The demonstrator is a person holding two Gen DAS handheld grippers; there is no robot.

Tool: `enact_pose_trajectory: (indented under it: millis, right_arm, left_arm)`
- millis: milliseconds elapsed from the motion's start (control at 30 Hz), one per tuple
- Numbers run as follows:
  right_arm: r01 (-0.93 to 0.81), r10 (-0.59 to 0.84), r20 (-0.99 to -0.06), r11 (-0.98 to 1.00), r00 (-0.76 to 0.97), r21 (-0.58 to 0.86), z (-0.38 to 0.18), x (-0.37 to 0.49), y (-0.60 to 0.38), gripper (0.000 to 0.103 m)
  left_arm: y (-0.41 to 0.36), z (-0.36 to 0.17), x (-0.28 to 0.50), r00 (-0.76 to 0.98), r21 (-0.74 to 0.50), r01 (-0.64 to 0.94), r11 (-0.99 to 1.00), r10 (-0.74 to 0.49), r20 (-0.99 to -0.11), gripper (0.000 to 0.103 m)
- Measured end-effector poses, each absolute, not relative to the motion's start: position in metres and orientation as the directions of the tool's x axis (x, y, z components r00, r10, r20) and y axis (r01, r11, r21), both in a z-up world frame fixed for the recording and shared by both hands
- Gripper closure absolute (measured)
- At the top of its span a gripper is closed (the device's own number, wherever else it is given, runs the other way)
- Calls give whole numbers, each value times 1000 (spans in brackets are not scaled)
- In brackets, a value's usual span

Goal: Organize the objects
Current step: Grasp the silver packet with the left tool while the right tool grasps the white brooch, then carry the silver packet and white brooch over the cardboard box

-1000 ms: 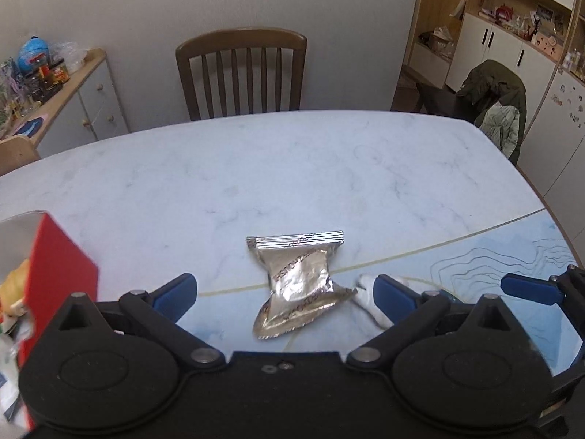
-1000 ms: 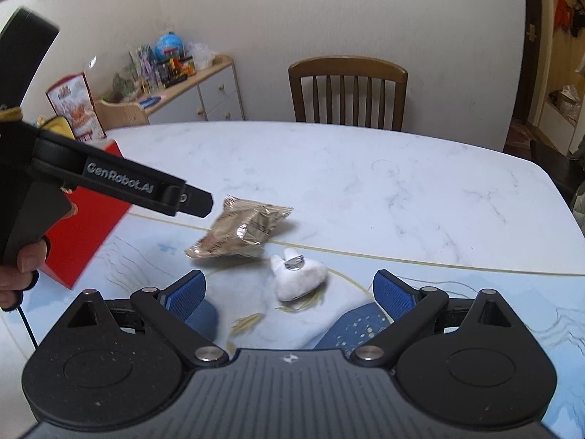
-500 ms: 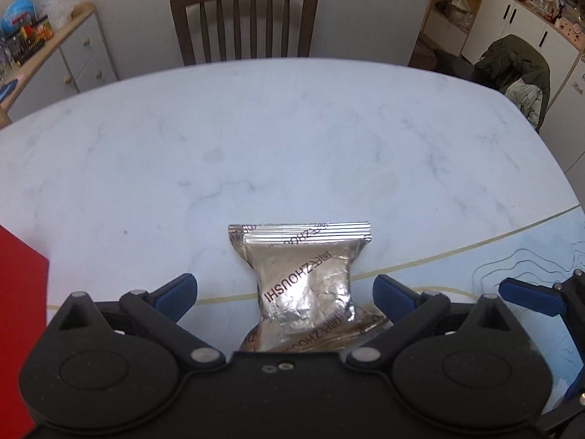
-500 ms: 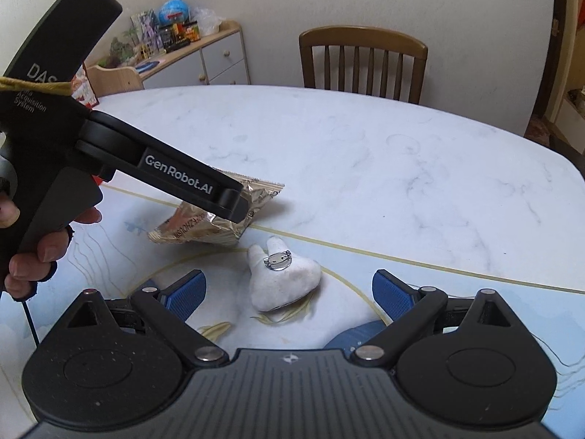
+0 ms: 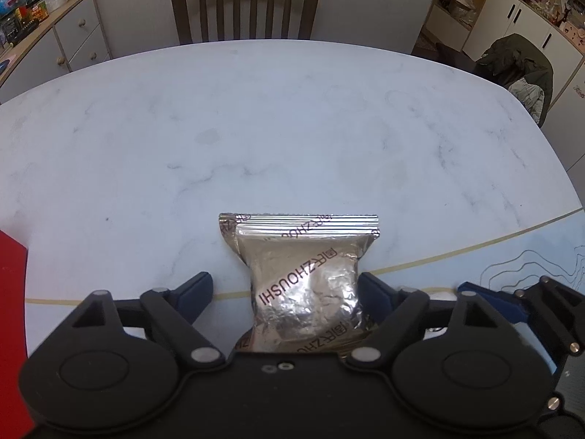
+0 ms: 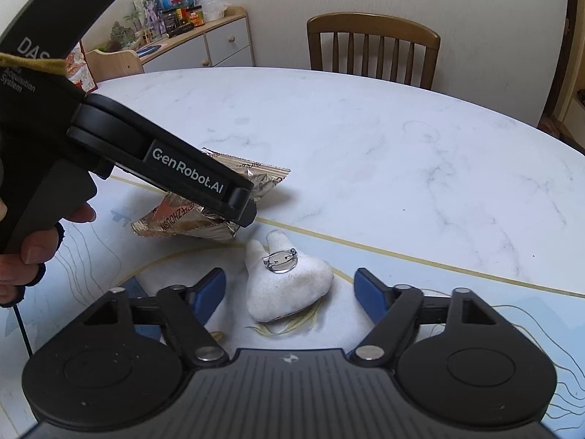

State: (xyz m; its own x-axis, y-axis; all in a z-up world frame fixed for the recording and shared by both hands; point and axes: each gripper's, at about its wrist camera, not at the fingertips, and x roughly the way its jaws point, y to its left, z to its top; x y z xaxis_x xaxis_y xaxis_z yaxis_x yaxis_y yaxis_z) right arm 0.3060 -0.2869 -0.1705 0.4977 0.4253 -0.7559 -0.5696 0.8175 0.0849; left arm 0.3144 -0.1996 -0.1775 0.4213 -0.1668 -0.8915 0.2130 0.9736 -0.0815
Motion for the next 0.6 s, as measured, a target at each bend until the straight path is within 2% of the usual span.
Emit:
enact_pose_trajectory:
  millis: [200,267,300,333,600]
  right_arm:
    - [-563,428,-756,821,495,96,-176,307,-287,47]
    - [-560,428,-755,823,497,98,-176,306,-287,51]
    - [-558,428,-755,824,497,100,-176,306,-287,53]
    - [-555,428,-756,826,496,103,-177,305,-288,53]
    - [-536,423,-753,837,504,111,-175,297,-290,55]
  left_arm:
    - [-203,-176,312,426,-81,228,970,-174,-888,31]
    - [-205,-173,312,427,-84,232,969,-179,-886,43]
    - [-205,-172,312,426,-89,233,968,-184,-886,45]
    - [-205,-170,313,423,-93,235,968,-188,-886,49]
    - [-200,-159,312,433,-79,221,972,-170,-885,56]
